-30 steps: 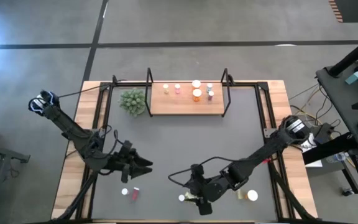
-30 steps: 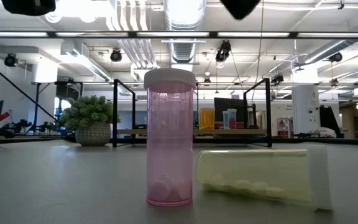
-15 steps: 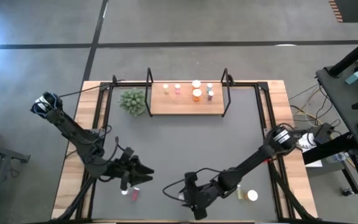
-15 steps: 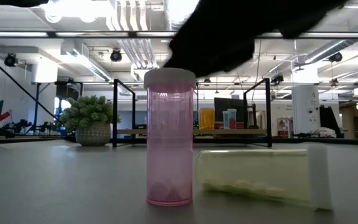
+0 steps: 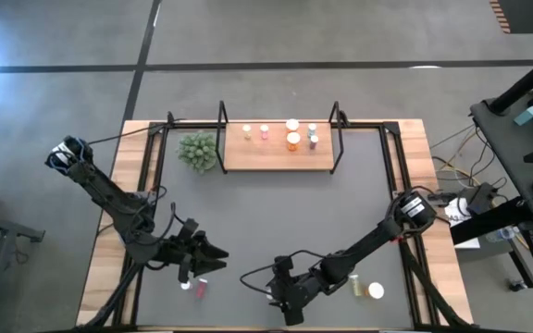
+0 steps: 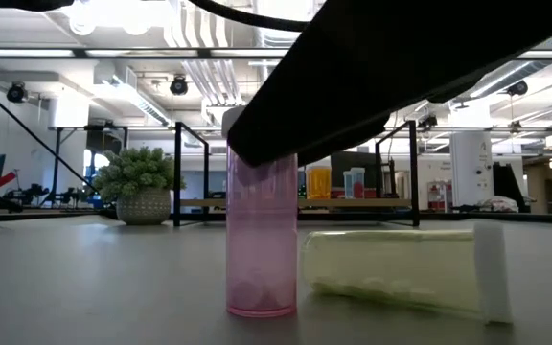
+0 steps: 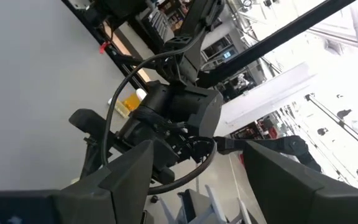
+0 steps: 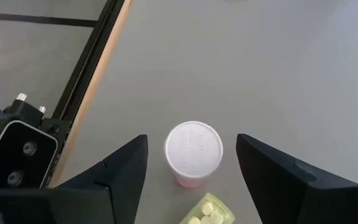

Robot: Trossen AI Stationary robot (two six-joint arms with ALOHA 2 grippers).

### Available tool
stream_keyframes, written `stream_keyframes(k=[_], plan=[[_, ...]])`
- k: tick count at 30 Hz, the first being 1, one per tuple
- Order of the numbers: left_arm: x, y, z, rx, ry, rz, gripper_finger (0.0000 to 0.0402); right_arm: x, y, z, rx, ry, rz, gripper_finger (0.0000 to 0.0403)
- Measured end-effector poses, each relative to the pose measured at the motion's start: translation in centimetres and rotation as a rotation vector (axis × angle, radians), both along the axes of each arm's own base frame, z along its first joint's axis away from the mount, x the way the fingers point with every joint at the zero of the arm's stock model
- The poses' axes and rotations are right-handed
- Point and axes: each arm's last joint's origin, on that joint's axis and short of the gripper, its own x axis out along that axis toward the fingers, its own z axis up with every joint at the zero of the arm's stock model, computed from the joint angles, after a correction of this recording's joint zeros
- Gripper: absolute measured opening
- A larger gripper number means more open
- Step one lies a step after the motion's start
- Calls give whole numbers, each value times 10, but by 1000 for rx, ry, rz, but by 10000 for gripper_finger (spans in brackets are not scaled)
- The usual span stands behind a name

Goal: Pick and place medicine bottles onto shelf by color
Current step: Put the pink pill bottle on the shelf

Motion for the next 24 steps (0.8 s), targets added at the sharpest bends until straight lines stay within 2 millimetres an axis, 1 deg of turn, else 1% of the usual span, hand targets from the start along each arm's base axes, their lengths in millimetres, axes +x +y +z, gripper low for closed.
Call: stream_keyframes(k=[11, 20, 24], plan=[[0, 0, -2, 10, 9, 3, 233, 2, -3, 0, 2, 5, -5, 170], [0, 1, -3, 12, 11, 8, 233, 3, -6, 0, 44, 36, 7, 119], [0, 1, -3, 11, 11, 9, 233, 3, -6, 0, 46, 37, 7, 102]])
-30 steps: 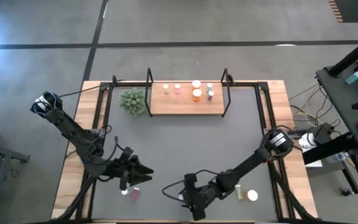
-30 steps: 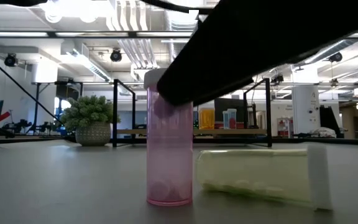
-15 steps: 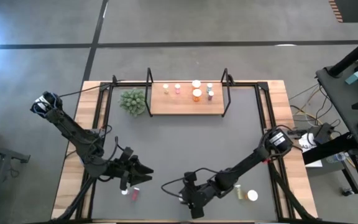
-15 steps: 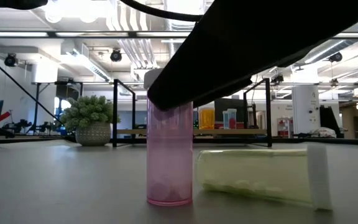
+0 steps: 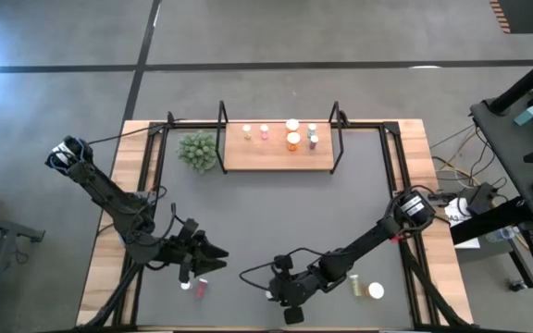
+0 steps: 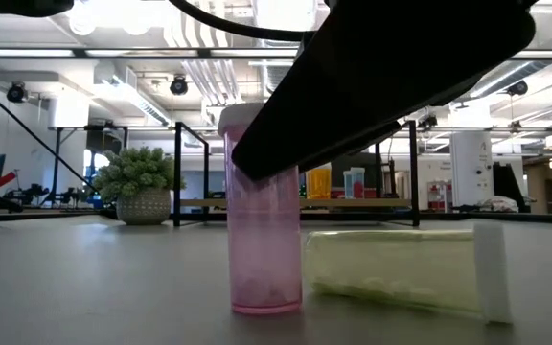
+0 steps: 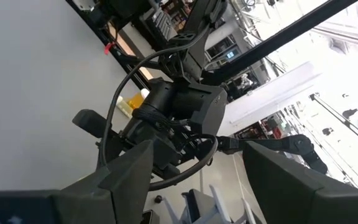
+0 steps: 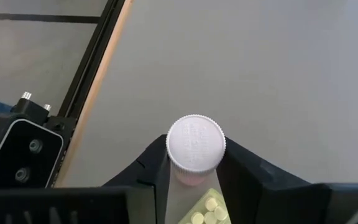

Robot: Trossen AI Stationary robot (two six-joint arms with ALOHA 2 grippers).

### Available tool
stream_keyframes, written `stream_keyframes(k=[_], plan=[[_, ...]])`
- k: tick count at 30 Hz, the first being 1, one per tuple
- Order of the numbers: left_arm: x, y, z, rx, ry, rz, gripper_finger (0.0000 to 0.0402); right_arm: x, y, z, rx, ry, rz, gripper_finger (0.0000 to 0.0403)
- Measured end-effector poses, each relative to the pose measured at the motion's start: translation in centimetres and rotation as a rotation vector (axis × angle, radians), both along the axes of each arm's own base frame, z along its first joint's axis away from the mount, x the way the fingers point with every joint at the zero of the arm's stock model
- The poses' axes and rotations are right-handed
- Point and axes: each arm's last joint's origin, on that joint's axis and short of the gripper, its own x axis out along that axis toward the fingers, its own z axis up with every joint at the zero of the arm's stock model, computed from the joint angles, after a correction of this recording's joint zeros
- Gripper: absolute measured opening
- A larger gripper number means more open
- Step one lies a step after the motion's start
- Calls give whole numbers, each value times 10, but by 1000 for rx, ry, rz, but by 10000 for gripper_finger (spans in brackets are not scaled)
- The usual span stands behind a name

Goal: Pick and place medicine bottles onto shelf by color
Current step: Put the pink pill bottle on the shelf

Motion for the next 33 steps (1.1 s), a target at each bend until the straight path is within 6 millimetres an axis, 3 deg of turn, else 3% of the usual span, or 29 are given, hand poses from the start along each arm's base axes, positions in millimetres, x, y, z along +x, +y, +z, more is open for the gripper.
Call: stream_keyframes(k=[9, 15, 20, 25, 30, 33], plan=[[0, 0, 0, -1, -1, 0, 233, -1, -5, 9, -3, 4, -4, 102], [0, 0, -1, 2, 2, 1, 233, 1, -40, 37, -80, 25, -37, 102], [0, 2, 2, 0, -8, 32, 233, 10, -94, 60, -116, 43, -137, 102], [-3, 11, 11, 78, -45, 70, 233, 23, -166, 73, -95, 34, -329, 103], [-8, 34, 26, 232, -103, 155, 233, 26, -239, 82, 20, 16, -613, 104], [-17, 52, 42, 339, -156, 201, 233, 25, -271, 84, 30, -6, -735, 104]])
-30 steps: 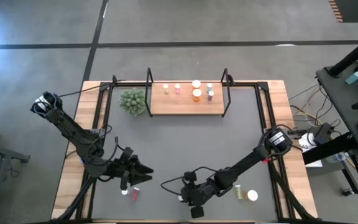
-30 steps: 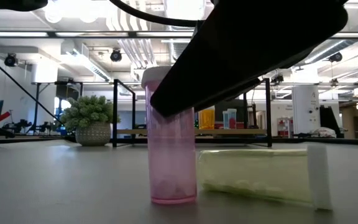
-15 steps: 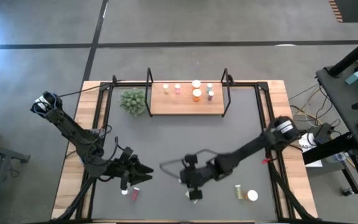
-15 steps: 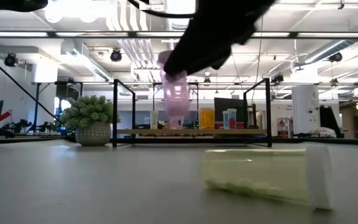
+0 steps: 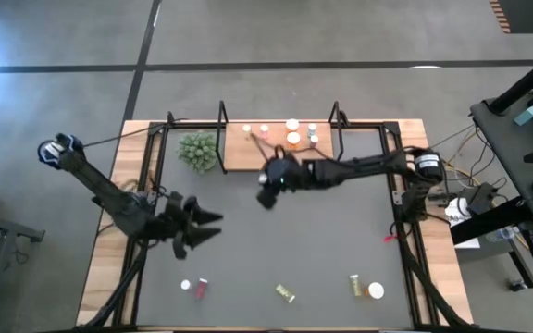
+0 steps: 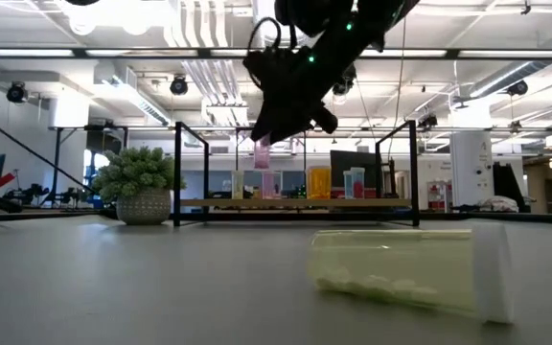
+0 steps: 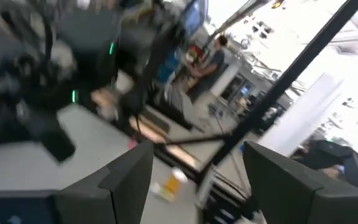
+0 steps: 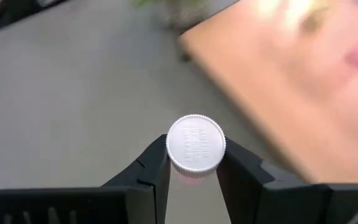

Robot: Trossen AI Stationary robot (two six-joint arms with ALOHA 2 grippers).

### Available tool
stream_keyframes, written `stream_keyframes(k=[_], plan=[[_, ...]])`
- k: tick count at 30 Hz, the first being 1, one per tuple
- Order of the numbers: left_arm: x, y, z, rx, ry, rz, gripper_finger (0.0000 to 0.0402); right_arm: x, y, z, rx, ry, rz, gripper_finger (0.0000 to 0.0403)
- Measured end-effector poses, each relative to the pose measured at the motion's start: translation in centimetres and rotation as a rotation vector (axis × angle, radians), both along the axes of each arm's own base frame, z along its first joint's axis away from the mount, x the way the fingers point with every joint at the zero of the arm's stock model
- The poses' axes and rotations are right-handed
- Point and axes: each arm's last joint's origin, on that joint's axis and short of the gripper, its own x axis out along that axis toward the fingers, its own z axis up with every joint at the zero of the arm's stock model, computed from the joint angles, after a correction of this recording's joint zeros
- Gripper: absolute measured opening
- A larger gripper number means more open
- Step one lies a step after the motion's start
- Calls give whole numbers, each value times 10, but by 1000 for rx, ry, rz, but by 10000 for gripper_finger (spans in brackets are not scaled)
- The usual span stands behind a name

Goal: Pick and place medicine bottles onto shelf by color
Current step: Put the pink pill bottle on the shelf

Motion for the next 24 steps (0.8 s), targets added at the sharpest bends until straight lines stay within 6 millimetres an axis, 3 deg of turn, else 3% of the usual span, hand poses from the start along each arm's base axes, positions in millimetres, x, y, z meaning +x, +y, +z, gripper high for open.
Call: stream_keyframes(k=[6, 10, 17, 24], plan=[[-43, 38, 27, 138, -74, 45, 233, 1, -35, -1, -15, -70, -198, 104], [-66, 56, 32, 156, -108, 57, 233, 6, -49, -1, -8, -159, -245, 104], [-75, 63, 29, 155, -110, 63, 233, 8, -69, -11, -22, -165, -321, 105], [-71, 59, 27, 191, -84, 78, 233, 4, -92, -19, -25, -147, -398, 105]])
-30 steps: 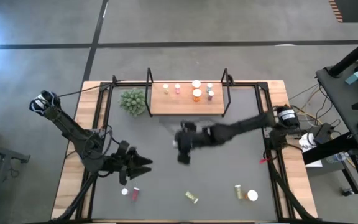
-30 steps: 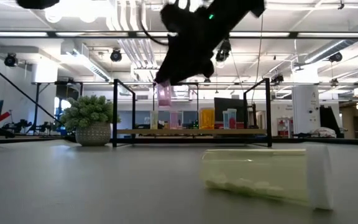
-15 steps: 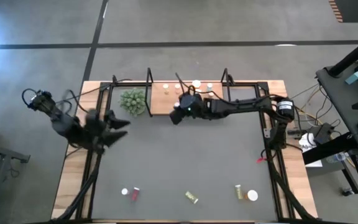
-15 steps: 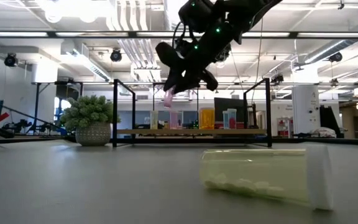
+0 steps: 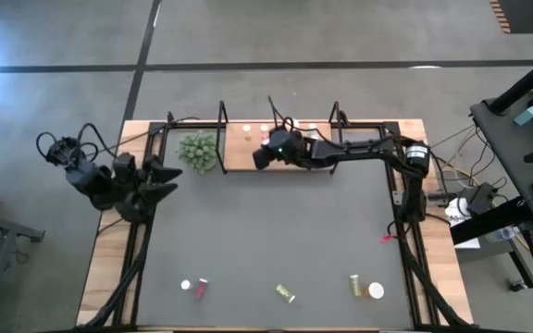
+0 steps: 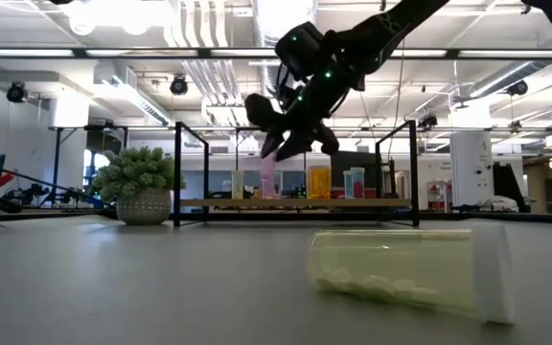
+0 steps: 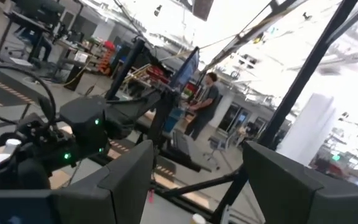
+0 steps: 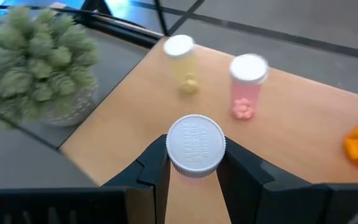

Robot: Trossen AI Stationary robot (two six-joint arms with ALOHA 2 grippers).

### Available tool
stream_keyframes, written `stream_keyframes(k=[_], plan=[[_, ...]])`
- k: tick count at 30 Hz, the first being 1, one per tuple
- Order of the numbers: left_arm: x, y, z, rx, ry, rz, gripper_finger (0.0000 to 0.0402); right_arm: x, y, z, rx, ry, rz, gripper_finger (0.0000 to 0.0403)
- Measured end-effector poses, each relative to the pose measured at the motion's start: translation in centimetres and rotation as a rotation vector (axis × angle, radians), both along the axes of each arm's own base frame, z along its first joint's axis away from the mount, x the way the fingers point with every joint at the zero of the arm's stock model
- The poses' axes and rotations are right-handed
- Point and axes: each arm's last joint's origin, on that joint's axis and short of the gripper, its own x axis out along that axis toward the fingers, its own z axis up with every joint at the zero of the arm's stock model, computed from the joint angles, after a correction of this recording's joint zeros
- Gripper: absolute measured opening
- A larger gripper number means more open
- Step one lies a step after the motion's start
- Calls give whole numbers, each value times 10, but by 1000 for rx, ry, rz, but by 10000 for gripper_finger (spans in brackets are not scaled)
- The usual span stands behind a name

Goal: Pick and place medicine bottles onto shelf by color
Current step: Put the pink pill bottle on the shelf

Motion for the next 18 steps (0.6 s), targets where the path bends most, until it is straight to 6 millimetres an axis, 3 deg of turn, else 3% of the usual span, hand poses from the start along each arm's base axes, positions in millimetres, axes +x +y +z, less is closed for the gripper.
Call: stream_keyframes(k=[12, 18], plan=[[-3, 4, 1, -20, 1, 85, 233, 1, -15, -24, 13, 57, -18, 105], [-4, 6, 1, -19, 3, 104, 233, 1, -18, -24, 6, 66, -24, 105]])
